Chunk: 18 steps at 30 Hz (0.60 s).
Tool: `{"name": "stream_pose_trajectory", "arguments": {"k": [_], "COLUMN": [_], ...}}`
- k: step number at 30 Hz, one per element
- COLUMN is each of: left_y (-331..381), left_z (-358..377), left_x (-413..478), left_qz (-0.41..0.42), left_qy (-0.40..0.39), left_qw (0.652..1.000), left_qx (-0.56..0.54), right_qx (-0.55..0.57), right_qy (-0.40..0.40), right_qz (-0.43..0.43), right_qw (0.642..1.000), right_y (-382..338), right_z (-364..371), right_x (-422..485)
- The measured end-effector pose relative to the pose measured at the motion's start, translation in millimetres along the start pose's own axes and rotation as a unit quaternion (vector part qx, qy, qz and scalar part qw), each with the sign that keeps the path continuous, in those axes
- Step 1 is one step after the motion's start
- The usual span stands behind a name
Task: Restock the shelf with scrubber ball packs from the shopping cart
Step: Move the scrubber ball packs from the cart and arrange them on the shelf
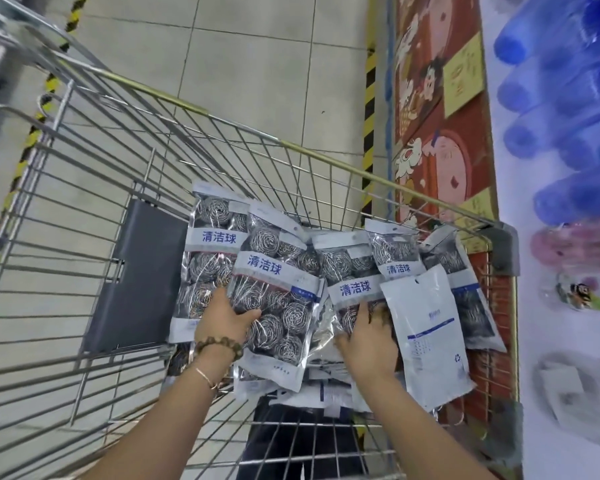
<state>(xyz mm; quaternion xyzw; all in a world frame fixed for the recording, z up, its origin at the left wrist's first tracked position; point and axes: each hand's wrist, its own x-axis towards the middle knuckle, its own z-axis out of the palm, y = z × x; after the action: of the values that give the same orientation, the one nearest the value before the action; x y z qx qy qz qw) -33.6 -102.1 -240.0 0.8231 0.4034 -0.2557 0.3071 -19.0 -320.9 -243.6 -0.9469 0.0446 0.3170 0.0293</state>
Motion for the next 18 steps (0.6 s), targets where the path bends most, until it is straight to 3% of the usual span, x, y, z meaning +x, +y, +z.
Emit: {"name": "stream_pose_trajectory", "arguments": {"k": [13,18], "left_y": [-26.8,-24.7], "left_z": [-12.4,-14.2], "left_x": [-7.9,-11.6], "left_qz": [-0.046,-0.059], "left_qy": [0.042,0.057], "left_qw": [0.998,0.996], "left_qx": [-0.023,-0.046], "right_qx": [0.019,0.093], "right_qy": [-0.035,-0.077], "right_qz": [-0.084,-0.212], "right_qw": [0.996,0.97], "right_y": [-50.9,-94.0], "right_z": [-0.6,-6.2], "right_x": [-16.1,-50.3]}}
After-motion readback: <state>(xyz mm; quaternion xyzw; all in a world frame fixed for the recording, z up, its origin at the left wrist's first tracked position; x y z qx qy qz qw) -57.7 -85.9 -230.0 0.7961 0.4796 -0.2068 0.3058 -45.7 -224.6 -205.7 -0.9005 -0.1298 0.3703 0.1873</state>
